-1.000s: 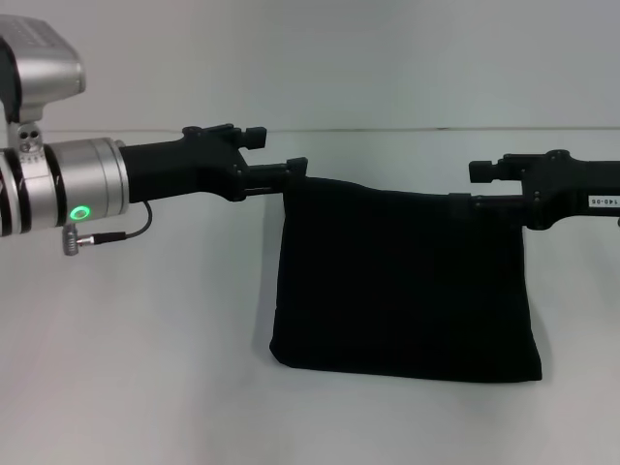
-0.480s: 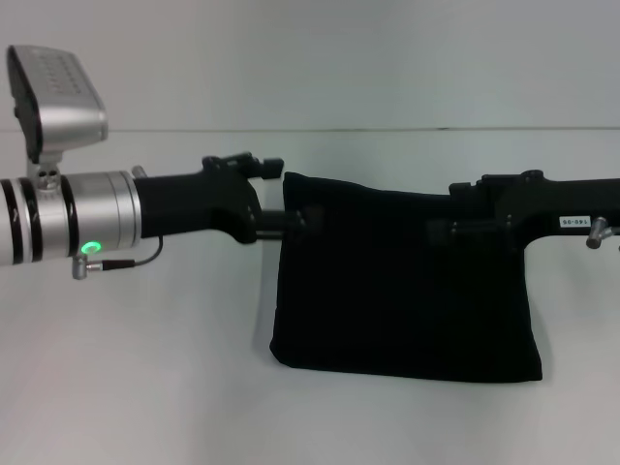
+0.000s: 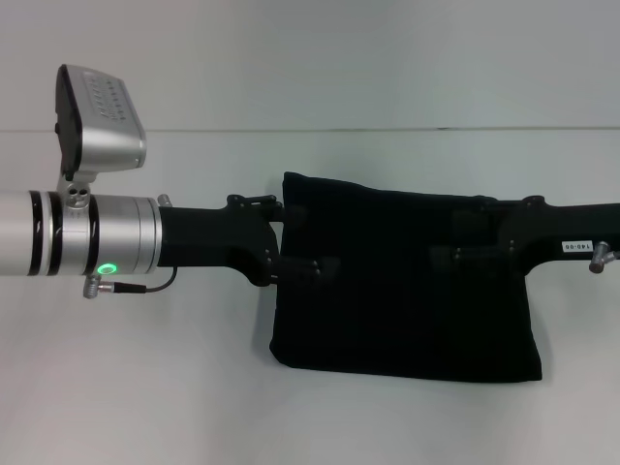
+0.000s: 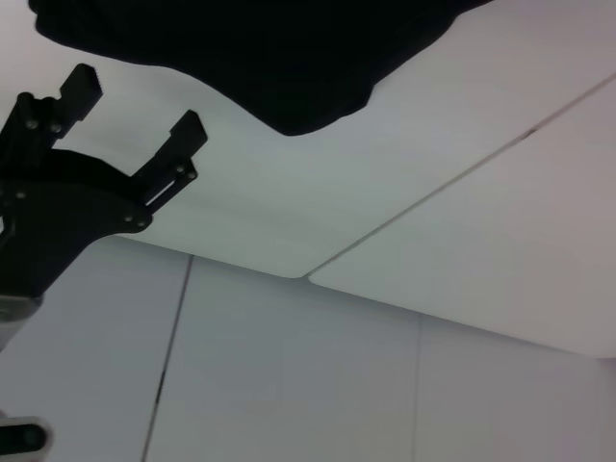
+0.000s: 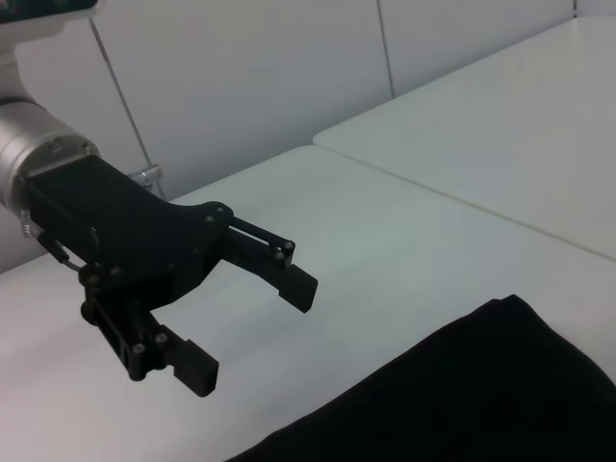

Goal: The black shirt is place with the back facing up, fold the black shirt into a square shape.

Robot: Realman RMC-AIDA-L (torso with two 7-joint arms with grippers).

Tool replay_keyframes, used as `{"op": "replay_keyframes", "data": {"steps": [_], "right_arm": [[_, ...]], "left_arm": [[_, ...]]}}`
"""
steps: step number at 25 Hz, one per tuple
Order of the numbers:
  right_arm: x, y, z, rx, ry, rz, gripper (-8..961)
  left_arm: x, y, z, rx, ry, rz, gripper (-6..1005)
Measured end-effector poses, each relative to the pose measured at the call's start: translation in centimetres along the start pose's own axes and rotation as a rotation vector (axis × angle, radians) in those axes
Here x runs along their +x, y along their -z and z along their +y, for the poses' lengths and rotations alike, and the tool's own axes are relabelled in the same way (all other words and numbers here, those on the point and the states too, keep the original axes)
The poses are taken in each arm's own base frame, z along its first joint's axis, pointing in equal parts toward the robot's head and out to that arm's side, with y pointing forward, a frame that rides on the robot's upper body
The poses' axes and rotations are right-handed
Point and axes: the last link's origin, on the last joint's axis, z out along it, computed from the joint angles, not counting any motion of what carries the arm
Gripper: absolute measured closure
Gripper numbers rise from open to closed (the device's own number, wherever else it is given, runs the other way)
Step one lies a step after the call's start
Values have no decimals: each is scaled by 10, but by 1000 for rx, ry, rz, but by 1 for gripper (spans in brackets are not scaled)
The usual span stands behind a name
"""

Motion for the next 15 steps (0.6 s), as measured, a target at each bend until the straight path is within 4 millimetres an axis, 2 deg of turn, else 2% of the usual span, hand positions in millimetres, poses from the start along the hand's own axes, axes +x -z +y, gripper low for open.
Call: {"op": "replay_keyframes", "data": {"steps": [15], "right_arm": [[6,2,1,-1,-2,27,157]], "left_arm": [[3,1,3,-29,16,6,91]]}}
